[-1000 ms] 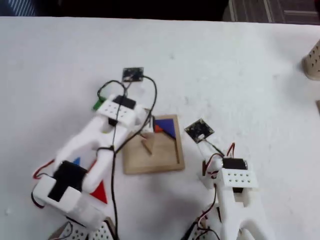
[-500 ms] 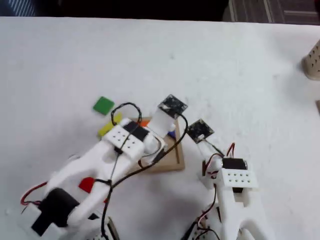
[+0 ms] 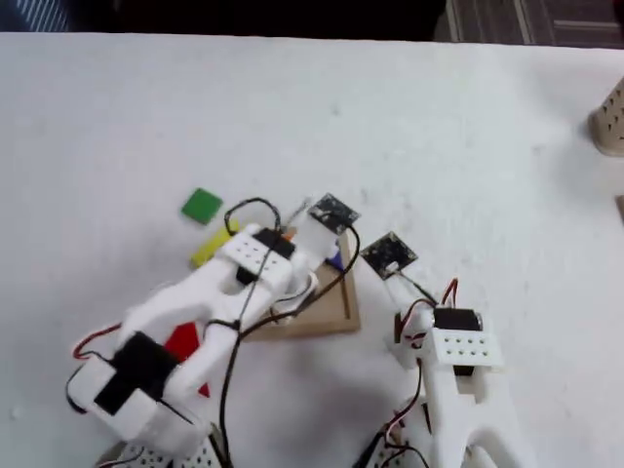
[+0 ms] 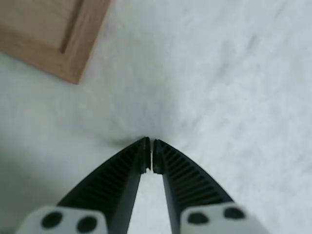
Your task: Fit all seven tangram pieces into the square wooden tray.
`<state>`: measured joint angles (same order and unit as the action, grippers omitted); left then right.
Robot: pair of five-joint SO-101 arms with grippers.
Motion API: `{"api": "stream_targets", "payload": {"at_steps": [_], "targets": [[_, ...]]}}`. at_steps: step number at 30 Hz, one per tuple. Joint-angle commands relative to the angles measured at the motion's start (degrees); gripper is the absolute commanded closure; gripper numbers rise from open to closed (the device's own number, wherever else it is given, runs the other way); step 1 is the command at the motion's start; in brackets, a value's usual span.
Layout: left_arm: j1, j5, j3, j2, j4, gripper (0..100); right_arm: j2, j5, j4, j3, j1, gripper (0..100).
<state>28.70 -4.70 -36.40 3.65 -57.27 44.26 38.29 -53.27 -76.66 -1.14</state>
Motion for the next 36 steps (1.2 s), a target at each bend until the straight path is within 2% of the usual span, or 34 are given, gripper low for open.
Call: {"api": "stream_targets", "payload": {"at_steps": [1, 9, 15, 23, 28, 33, 36], "targets": [[3.1, -0.3, 5.1, 2.4, -0.2, 98, 2.1, 0.6, 0.6, 0.4, -0.6, 98.1], [4.9, 8.4, 6.3, 2.8, 6.9, 98, 2.1, 0.6, 0.6, 0.4, -0.6, 98.1], [7.3, 8.7, 6.3, 2.9, 11.8, 98, 2.1, 0.6, 0.6, 0.4, -0.6, 98.1], [7.3, 8.7, 6.4, 2.8, 12.4, 98, 2.1, 0.6, 0.6, 0.4, -0.6, 98.1], [9.3, 9.0, 7.4, 2.9, 16.4, 98, 2.1, 0.6, 0.7, 0.1, -0.6, 98.1], [10.7, 16.4, 7.6, 2.9, 20.7, 98, 2.1, 0.6, 0.7, 0.0, -0.6, 98.1], [10.7, 17.6, 7.7, 2.3, 20.9, 98, 2.1, 0.6, 0.7, 0.0, -0.6, 98.1]]}}
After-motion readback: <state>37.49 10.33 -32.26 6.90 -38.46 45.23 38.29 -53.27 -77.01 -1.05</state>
